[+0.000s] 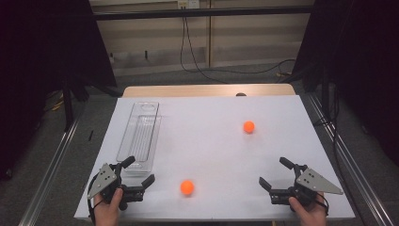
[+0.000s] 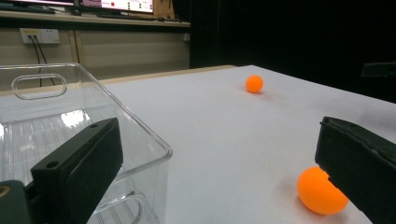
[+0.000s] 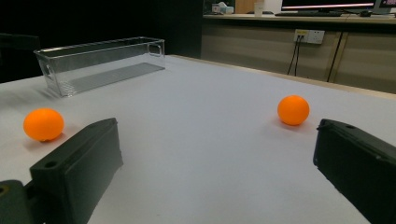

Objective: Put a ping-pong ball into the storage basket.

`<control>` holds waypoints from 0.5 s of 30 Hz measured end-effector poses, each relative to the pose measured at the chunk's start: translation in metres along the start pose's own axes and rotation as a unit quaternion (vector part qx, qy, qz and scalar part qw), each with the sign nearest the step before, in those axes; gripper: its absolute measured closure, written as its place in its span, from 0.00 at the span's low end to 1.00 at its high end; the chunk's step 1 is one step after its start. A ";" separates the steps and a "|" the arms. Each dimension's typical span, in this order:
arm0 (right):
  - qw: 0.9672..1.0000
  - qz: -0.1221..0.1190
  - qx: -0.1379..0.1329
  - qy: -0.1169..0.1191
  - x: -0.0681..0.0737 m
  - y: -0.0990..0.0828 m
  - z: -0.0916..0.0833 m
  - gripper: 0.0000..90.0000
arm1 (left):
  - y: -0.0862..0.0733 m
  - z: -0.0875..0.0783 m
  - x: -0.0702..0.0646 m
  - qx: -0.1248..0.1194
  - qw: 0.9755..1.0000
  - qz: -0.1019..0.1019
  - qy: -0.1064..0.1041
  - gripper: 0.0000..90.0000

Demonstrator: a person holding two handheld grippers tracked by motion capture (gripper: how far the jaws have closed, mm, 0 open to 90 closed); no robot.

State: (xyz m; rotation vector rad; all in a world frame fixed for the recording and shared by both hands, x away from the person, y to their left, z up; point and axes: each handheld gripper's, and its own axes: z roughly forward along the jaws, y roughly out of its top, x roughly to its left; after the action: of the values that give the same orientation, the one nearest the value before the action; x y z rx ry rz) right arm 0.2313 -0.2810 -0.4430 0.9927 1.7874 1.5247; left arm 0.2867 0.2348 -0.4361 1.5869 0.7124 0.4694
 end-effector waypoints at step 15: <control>1.000 0.000 -0.002 0.001 0.000 0.001 -0.001 0.01 | 0.000 0.002 -0.002 0.002 1.000 -0.005 -0.012 0.01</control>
State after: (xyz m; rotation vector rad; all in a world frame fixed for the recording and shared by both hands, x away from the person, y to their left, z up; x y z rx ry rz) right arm 0.2307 -0.2812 -0.4420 0.9897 1.7845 1.5294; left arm 0.2870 0.2321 -0.4361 1.5893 0.7034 0.4411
